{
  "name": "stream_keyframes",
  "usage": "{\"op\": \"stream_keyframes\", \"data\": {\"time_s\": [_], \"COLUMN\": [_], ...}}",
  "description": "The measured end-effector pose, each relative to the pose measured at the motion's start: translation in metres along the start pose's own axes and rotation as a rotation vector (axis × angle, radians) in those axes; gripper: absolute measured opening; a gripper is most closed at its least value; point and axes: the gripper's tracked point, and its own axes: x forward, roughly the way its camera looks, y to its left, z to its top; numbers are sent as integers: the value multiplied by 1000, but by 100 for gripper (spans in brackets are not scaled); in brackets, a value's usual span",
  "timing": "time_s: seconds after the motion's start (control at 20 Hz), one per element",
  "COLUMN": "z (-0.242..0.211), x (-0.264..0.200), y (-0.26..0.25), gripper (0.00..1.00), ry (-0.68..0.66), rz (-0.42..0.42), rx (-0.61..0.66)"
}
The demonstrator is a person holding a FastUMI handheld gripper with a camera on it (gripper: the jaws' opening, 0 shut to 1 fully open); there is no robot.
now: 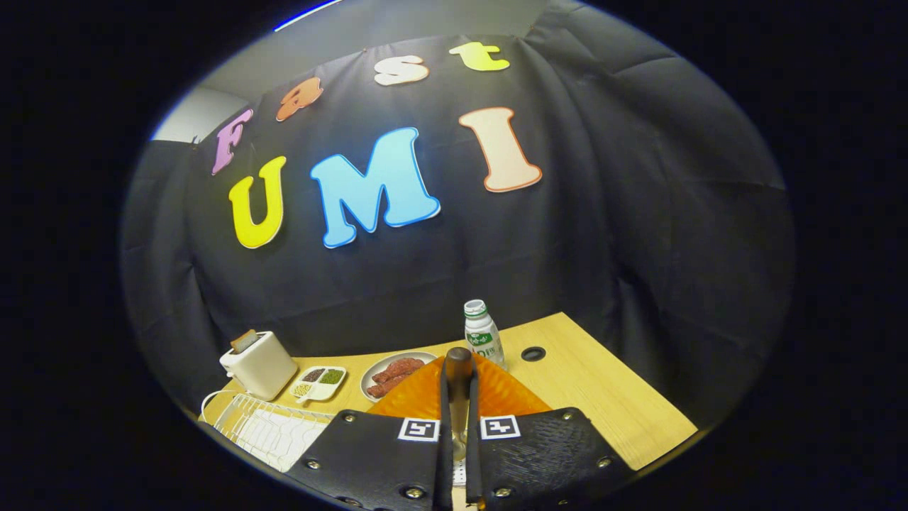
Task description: Take the plate from the dish rack, then take the spoon from the basket and place it into the plate.
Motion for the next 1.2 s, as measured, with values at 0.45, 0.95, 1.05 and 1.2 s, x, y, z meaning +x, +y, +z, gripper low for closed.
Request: {"op": "stream_keyframes", "data": {"time_s": [0.45, 0.95, 1.05, 1.2], "z": [18, -41, -65, -102], "x": [-52, -132, -146, -163], "y": [105, 231, 249, 270], "gripper": [7, 7, 7, 7], "ry": [-7, 99, 140, 199], "rz": [197, 504, 555, 616], "rx": [-82, -159, -175, -205]}}
